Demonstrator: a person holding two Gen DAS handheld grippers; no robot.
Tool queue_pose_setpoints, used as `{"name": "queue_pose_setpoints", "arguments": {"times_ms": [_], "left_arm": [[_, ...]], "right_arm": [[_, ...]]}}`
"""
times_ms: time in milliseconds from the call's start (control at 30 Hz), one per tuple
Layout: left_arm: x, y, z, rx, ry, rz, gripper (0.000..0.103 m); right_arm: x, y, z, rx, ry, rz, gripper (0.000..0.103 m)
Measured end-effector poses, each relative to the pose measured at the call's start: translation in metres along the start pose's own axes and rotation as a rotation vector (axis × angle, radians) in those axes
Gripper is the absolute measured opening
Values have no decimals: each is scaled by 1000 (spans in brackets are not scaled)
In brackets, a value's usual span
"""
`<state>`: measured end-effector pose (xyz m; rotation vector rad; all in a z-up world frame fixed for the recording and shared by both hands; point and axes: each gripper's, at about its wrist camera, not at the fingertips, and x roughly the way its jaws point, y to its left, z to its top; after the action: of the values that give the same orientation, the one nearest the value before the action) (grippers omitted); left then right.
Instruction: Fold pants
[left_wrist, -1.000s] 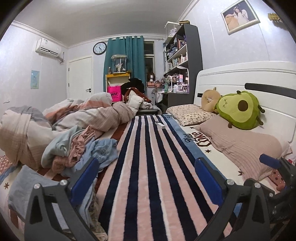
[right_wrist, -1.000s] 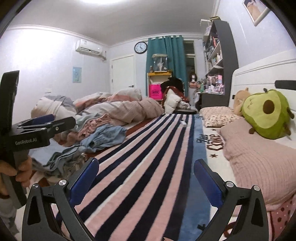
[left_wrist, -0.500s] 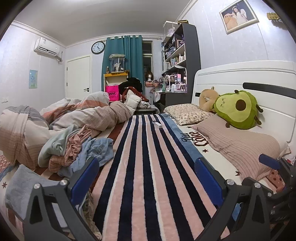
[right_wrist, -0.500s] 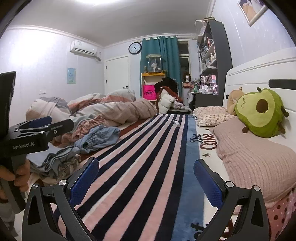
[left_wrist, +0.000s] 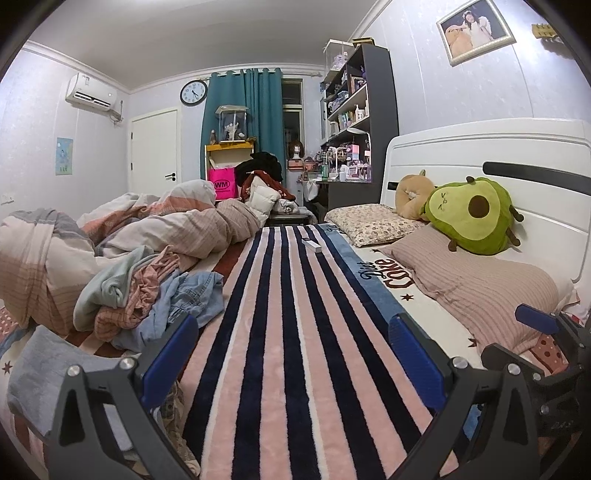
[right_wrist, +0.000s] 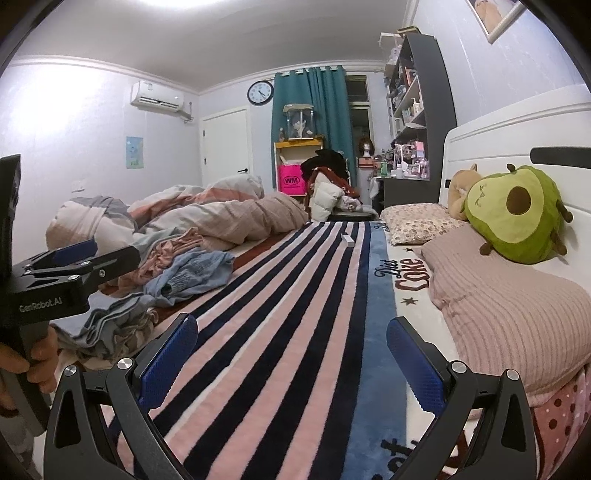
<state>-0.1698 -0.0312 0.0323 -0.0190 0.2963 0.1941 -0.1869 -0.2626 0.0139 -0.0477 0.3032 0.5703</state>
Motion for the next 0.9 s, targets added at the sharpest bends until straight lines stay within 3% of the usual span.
{"name": "queue_pose_setpoints", "arguments": {"times_ms": [900], "left_arm": [[-1,0,-5,6,9,-8,102]], "right_arm": [[-1,-5,-2,6,4,-40,102]]}}
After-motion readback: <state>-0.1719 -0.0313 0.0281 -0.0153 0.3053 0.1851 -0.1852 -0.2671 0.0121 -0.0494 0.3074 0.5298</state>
